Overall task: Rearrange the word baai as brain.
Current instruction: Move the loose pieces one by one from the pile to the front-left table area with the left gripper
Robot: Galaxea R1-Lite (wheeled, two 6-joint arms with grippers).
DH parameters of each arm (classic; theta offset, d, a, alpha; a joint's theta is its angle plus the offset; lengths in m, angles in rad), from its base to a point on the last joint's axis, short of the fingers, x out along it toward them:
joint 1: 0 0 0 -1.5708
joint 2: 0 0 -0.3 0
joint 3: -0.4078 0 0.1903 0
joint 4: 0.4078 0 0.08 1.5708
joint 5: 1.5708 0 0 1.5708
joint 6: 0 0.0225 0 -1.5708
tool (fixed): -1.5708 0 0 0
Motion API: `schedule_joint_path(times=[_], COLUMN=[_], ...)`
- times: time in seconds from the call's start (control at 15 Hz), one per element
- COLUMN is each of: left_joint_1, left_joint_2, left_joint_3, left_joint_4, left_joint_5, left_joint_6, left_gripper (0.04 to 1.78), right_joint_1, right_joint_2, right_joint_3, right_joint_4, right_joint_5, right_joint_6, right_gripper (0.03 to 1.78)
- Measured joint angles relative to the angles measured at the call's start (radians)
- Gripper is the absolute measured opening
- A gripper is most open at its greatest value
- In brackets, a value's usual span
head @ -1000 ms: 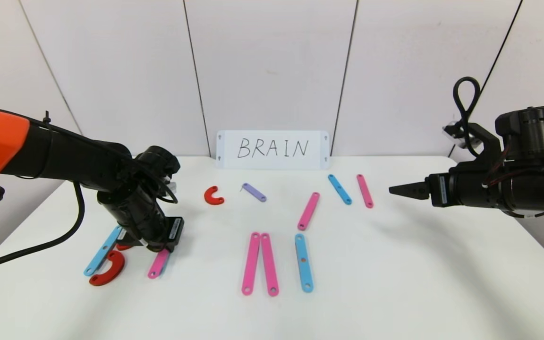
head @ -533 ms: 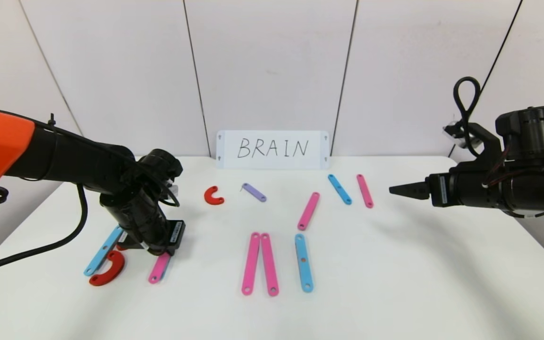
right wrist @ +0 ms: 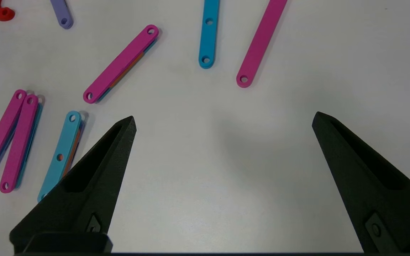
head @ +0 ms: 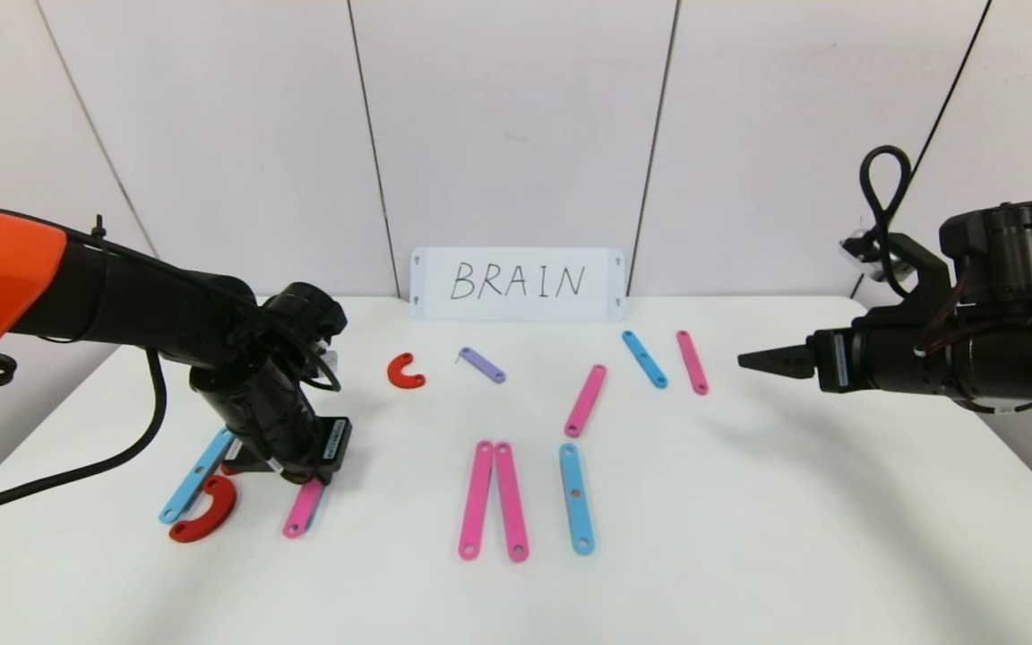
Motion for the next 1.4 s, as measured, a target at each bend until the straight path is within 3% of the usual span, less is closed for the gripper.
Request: schedule_joint_path(times=[0.2,0.47,0.67,1.07,1.4], left_joint_1=[0.0,0.0,-0.001,-0.001,0.0], left_joint_2=[0.0,-0.001,-0.003,-0.003,0.074], left_joint_3=[-0.002,-0.005,-0.007,-0.056,-0.323], left_joint_4=[0.0,-0.001,-0.009,-0.006,0.072], left_joint_5=[0.0,0.0,-0.003,-0.003,0.05], left_joint_6=[-0.001,-0.001,-0.001,-0.011,-0.069], left_gripper=[0.67,1.36,1.66,1.74,1.74], right_joint_1=[0.0,0.001,0.001,0.001,0.0], right_joint_2=[0.0,0.0,0.0,0.0,0.0], right_joint_3=[0.0,0.001,0.001,0.001,0.0], right_joint_4=[0.0,0.0,0.0,0.0,0.0], right_joint_5=[0.001,0.001,0.001,0.001,0.0], right_joint_6=[0.0,0.0,-0.001,-0.001,0.0], right_gripper=[1.73,1.73,1.73,1.73,1.73])
